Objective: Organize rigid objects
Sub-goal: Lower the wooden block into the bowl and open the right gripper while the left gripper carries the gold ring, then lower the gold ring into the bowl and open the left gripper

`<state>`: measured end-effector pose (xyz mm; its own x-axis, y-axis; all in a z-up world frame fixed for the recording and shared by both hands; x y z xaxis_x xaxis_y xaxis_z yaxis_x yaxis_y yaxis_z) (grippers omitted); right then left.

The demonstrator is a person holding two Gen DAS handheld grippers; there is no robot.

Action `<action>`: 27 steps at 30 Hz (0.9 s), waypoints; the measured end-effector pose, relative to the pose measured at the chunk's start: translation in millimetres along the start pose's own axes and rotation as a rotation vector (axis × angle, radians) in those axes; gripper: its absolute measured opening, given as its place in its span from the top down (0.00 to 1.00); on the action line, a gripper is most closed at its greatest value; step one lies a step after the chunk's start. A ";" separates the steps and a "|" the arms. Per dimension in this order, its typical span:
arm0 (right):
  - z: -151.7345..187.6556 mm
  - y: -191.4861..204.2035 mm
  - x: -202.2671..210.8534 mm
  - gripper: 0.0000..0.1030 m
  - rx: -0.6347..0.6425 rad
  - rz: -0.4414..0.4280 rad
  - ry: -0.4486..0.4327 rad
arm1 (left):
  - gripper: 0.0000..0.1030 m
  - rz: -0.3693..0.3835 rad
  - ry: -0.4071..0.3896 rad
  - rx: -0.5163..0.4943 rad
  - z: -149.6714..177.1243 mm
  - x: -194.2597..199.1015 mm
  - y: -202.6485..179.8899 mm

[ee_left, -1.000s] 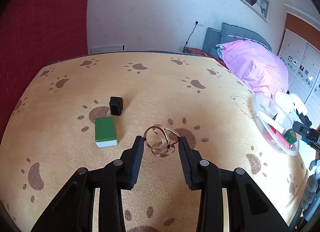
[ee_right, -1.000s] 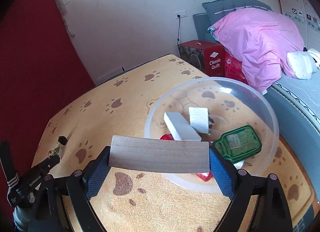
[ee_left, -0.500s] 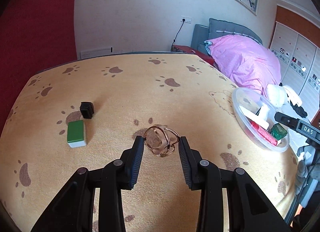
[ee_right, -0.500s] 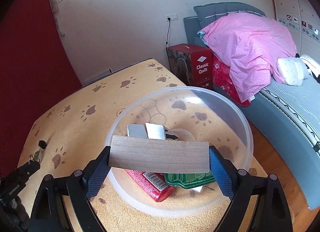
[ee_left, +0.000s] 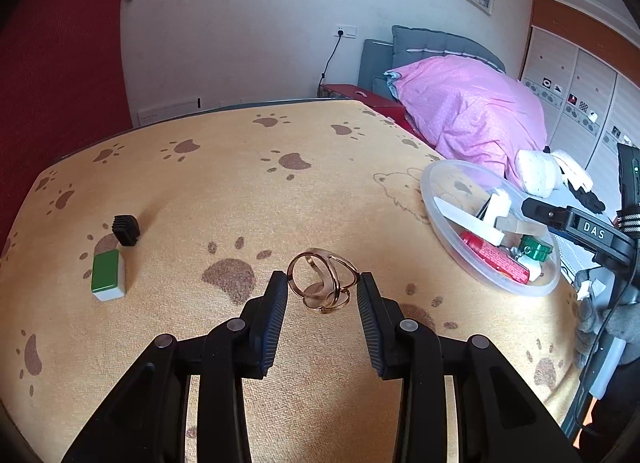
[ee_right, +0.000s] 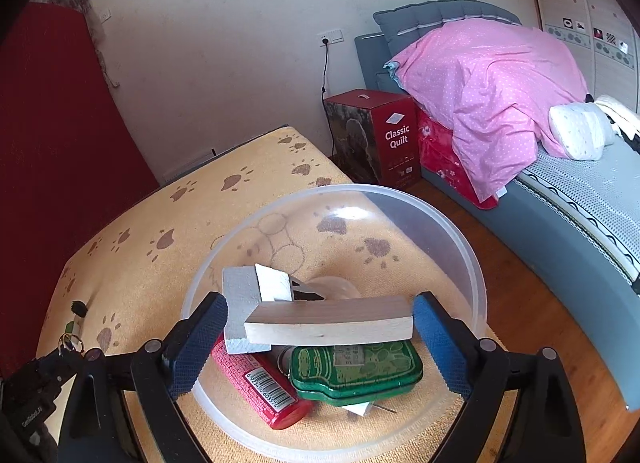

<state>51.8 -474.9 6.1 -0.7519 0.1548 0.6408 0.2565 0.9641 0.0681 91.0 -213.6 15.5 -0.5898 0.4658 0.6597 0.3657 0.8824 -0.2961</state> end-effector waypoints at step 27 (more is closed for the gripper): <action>25.3 -36.4 25.9 0.06 -0.094 0.082 -0.037 | 0.64 0.144 0.077 -0.174 2.1 -33.5 -115.7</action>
<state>7.7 -500.6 0.9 -0.7475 0.2418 0.6187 0.3728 0.9236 0.0895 66.9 -331.2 26.2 -0.4681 0.5740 0.6719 0.5648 0.7791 -0.2721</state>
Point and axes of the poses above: each gripper's, at about its wrist camera, not at the fingertips, and x roughly against the way its jaws point, y to its left, z to its underside, the point moved 7 cm from there along -x, roughly the way its jaws point, and after that the axes turned 15 degrees about x, right-handed, at the moved point
